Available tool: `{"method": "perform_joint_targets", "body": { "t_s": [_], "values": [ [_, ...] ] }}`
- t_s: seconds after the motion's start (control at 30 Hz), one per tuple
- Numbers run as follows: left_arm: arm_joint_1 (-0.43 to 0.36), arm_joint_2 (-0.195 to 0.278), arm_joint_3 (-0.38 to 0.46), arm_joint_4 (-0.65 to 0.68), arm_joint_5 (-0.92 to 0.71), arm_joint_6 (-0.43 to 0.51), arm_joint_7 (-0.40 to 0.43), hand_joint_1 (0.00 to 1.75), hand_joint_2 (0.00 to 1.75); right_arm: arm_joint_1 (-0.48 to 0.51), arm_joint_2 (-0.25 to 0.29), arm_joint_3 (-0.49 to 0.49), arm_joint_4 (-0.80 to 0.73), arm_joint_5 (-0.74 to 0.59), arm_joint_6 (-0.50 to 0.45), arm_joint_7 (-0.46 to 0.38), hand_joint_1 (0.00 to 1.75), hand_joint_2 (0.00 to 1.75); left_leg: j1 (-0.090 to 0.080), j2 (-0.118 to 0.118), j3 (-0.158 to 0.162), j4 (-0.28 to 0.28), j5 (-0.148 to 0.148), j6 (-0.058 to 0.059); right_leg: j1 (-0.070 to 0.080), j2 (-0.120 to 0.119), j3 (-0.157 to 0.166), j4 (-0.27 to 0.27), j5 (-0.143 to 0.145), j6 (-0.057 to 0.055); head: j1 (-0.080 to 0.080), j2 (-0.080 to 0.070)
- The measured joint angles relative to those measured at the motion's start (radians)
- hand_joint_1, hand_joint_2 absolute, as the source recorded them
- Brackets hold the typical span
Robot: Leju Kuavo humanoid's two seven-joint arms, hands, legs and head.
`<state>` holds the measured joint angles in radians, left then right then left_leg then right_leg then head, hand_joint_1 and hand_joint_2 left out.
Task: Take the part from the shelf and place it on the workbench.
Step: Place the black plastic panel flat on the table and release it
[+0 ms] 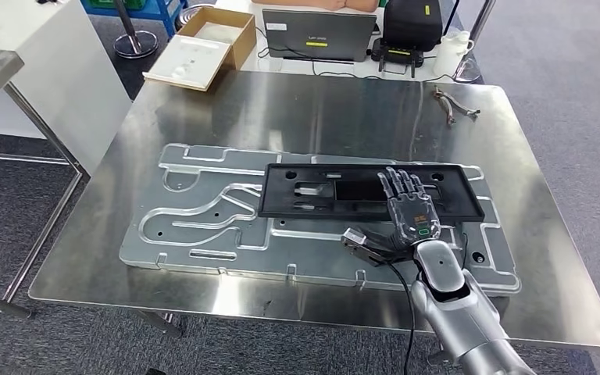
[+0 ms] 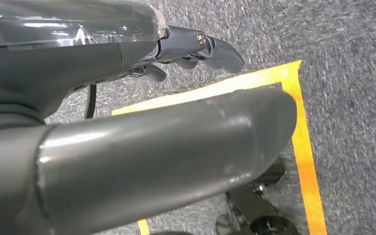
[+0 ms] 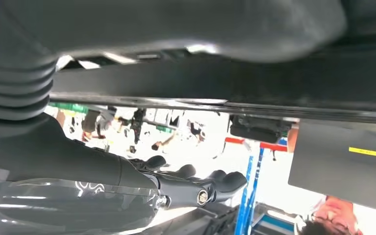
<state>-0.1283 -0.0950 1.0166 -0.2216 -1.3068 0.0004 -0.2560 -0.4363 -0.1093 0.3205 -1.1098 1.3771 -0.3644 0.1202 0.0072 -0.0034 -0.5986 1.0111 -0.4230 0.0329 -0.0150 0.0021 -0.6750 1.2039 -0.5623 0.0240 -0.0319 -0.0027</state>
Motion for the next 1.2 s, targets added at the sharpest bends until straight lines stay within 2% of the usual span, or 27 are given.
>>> {"method": "perform_joint_targets", "body": {
  "t_s": [0.03,0.07,0.1,0.13,0.17,0.23,0.27,0.37,0.4,0.43,0.5,0.53,0.57,0.6,0.63,0.7,0.77,0.87,0.9,0.93,0.97,1.03,1.07,1.1,1.13,1.17,1.2],
  "values": [
    [0.001,0.0,0.0,0.0,0.001,-0.001,0.0,0.0,0.0,0.005,0.005,-0.003,0.004,0.0,-0.001,0.0,0.0,0.0,0.0,0.0,0.0,0.001,0.0,0.001,0.0,0.0,-0.03,0.06,-0.022,0.002,0.0,0.0],
    [0.002,0.0,0.0,0.0,0.001,-0.001,0.0,0.0,0.0,0.011,0.009,-0.004,0.007,0.0,-0.001,0.0,0.0,0.0,-0.001,0.0,-0.001,0.001,-0.001,0.001,-0.001,0.0,-0.048,0.094,-0.027,0.004,0.0,0.0],
    [0.003,0.0,0.0,0.0,0.003,-0.002,0.0,0.0,0.0,0.016,0.012,-0.006,0.011,0.0,-0.002,0.0,0.0,0.0,-0.001,0.0,-0.001,0.003,-0.001,0.001,-0.001,0.0,-0.048,0.092,-0.013,0.004,0.0,0.0],
    [0.003,0.0,0.0,0.0,0.005,-0.004,-0.001,0.0,0.0,0.018,0.015,-0.008,0.013,0.0,-0.003,-0.001,0.0,0.0,-0.001,0.0,0.0,0.005,-0.002,0.0,-0.001,-0.001,-0.029,0.05,0.018,0.002,0.0,0.0],
    [0.003,0.0,0.0,0.0,0.007,-0.008,-0.003,0.0,0.0,0.019,0.018,-0.01,0.015,0.0,-0.005,-0.003,0.0,0.0,-0.001,0.0,0.0,0.007,-0.002,-0.002,0.0,-0.002,0.005,-0.018,0.055,-0.002,0.0,0.0],
    [0.004,0.0,0.001,0.0,0.013,-0.018,-0.01,0.0,0.0,0.019,0.022,-0.017,0.016,0.001,-0.011,-0.008,0.0,0.0,-0.005,0.0,-0.003,0.014,-0.004,-0.008,0.004,-0.003,0.062,-0.139,0.102,-0.011,0.0,0.0],
    [0.004,0.0,0.001,0.0,0.015,-0.022,-0.014,0.0,0.0,0.02,0.023,-0.019,0.016,0.002,-0.013,-0.011,0.0,0.0,-0.006,0.0,-0.004,0.017,-0.004,-0.013,0.007,-0.003,0.074,-0.167,0.109,-0.016,0.0,0.0],
    [0.006,0.0,0.002,0.0,0.019,-0.028,-0.018,0.0,0.0,0.027,0.024,-0.021,0.016,0.004,-0.016,-0.016,0.0,0.0,-0.007,-0.001,-0.008,0.019,-0.004,-0.028,0.007,-0.002,0.073,-0.179,0.117,-0.03,0.0,0.0],
    [0.007,0.0,0.002,0.0,0.02,-0.03,-0.019,0.0,0.0,0.028,0.024,-0.021,0.016,0.006,-0.016,-0.017,0.0,0.0,-0.006,-0.001,-0.013,0.032,-0.019,-0.034,0.004,-0.003,0.072,-0.183,0.123,-0.037,0.0,0.0],
    [0.007,0.0,0.002,0.0,0.02,-0.031,-0.019,0.0,0.0,0.029,0.024,-0.021,0.016,0.007,-0.017,-0.018,0.0,0.0,-0.005,-0.002,-0.024,0.063,-0.048,-0.039,0.002,-0.005,0.069,-0.188,0.129,-0.044,0.0,0.0],
    [0.007,0.0,0.002,0.0,0.02,-0.032,-0.02,0.0,0.0,0.031,0.022,-0.021,0.016,0.011,-0.018,-0.019,0.0,0.0,-0.001,-0.002,-0.062,0.18,-0.132,-0.048,0.002,-0.007,0.058,-0.189,0.14,-0.051,0.0,0.0],
    [0.008,0.001,0.002,0.0,0.02,-0.032,-0.02,0.0,0.0,0.033,0.021,-0.021,0.016,0.012,-0.018,-0.019,0.0,0.0,0.0,-0.002,-0.08,0.241,-0.166,-0.05,0.002,-0.007,0.049,-0.187,0.145,-0.052,0.0,0.0],
    [0.008,0.001,0.002,0.0,0.02,-0.032,-0.019,0.0,0.0,0.036,0.02,-0.021,0.016,0.014,-0.019,-0.019,0.0,0.0,0.001,-0.002,-0.087,0.279,-0.184,-0.052,0.002,-0.007,0.04,-0.184,0.15,-0.052,0.0,0.0],
    [0.008,0.001,0.002,0.0,0.02,-0.033,-0.019,0.0,0.0,0.038,0.02,-0.021,0.016,0.015,-0.019,-0.019,0.0,0.0,0.003,-0.002,-0.075,0.277,-0.182,-0.052,0.002,-0.007,0.03,-0.182,0.156,-0.05,0.0,0.0],
    [0.008,0.001,0.002,0.0,0.02,-0.033,-0.019,0.0,0.0,0.04,0.02,-0.021,0.016,0.016,-0.019,-0.02,0.0,0.0,0.004,-0.002,-0.045,0.24,-0.165,-0.052,0.001,-0.006,0.021,-0.179,0.161,-0.048,0.0,0.0],
    [0.006,0.001,0.002,0.0,0.02,-0.034,-0.019,0.0,0.0,0.042,0.02,-0.021,0.016,0.018,-0.02,-0.021,0.0,0.0,0.004,-0.003,0.048,0.101,-0.122,-0.049,0.002,-0.004,0.008,-0.174,0.173,-0.039,0.0,0.0],
    [0.004,0.002,0.002,0.0,0.02,-0.034,-0.02,0.0,0.0,0.042,0.02,-0.021,0.016,0.02,-0.021,-0.021,0.0,0.0,0.0,-0.004,0.094,0.016,-0.1,-0.039,0.003,-0.004,0.003,-0.173,0.185,-0.026,0.0,0.0],
    [0.006,0.001,0.003,0.0,0.021,-0.034,-0.02,0.0,0.0,0.045,0.021,-0.021,0.016,0.022,-0.022,-0.022,0.0,0.0,-0.005,-0.002,0.086,0.004,-0.077,-0.017,0.0,-0.003,0.001,-0.183,0.205,-0.006,0.0,0.0],
    [0.005,0.001,0.003,0.0,0.021,-0.035,-0.019,0.0,0.0,0.046,0.022,-0.022,0.016,0.022,-0.022,-0.022,0.0,0.0,-0.004,0.0,0.08,0.001,-0.064,-0.008,-0.001,-0.003,-0.005,-0.177,0.192,-0.001,0.0,0.0],
    [0.004,0.001,0.003,0.0,0.021,-0.035,-0.019,0.0,0.0,0.048,0.024,-0.022,0.017,0.022,-0.023,-0.022,0.0,0.0,-0.002,0.003,0.07,-0.004,-0.05,0.0,-0.001,-0.002,-0.017,-0.154,0.161,0.003,0.0,0.0],
    [0.003,0.001,0.003,0.0,0.021,-0.035,-0.019,0.0,0.0,0.048,0.027,-0.023,0.017,0.023,-0.023,-0.022,0.0,0.0,-0.001,0.005,0.059,-0.006,-0.038,0.006,-0.003,-0.002,-0.033,-0.11,0.112,0.004,0.0,0.0],
    [0.004,0.001,0.003,0.0,0.021,-0.036,-0.019,0.0,0.0,0.049,0.031,-0.025,0.018,0.023,-0.023,-0.022,0.0,0.0,-0.004,0.007,0.031,-0.005,-0.017,0.011,-0.003,-0.002,-0.067,0.015,0.017,0.008,0.0,0.0],
    [0.004,0.001,0.003,0.0,0.021,-0.037,-0.019,0.0,0.0,0.051,0.033,-0.026,0.019,0.023,-0.023,-0.022,0.0,0.0,-0.005,0.007,0.016,-0.003,-0.007,0.012,-0.003,-0.002,-0.072,0.066,-0.003,0.009,0.0,0.0],
    [0.005,0.001,0.003,0.0,0.021,-0.037,-0.019,0.0,0.0,0.052,0.033,-0.026,0.02,0.023,-0.023,-0.023,0.0,0.0,-0.007,0.008,0.001,-0.001,0.002,0.011,-0.003,-0.002,-0.064,0.091,-0.003,0.008,0.0,0.0],
    [0.005,0.001,0.003,0.0,0.021,-0.037,-0.019,0.0,0.0,0.053,0.033,-0.026,0.021,0.023,-0.023,-0.023,0.0,0.0,-0.009,0.008,-0.014,0.002,0.01,0.01,-0.002,-0.002,-0.039,0.081,0.015,0.006,0.0,0.0],
    [0.005,0.001,0.003,0.0,0.021,-0.037,-0.019,0.0,0.0,0.054,0.033,-0.026,0.022,0.023,-0.023,-0.023,0.0,0.0,-0.01,0.008,-0.027,0.005,0.019,0.009,0.0,-0.002,0.005,0.038,0.038,0.0,0.0,0.0],
    [0.005,0.001,0.003,0.0,0.021,-0.037,-0.019,0.0,0.0,0.052,0.033,-0.026,0.022,0.024,-0.023,-0.023,0.0,0.0,-0.012,0.008,-0.038,0.008,0.026,0.006,0.004,-0.003,0.062,-0.03,0.049,-0.008,0.0,0.0]
  ]
}}
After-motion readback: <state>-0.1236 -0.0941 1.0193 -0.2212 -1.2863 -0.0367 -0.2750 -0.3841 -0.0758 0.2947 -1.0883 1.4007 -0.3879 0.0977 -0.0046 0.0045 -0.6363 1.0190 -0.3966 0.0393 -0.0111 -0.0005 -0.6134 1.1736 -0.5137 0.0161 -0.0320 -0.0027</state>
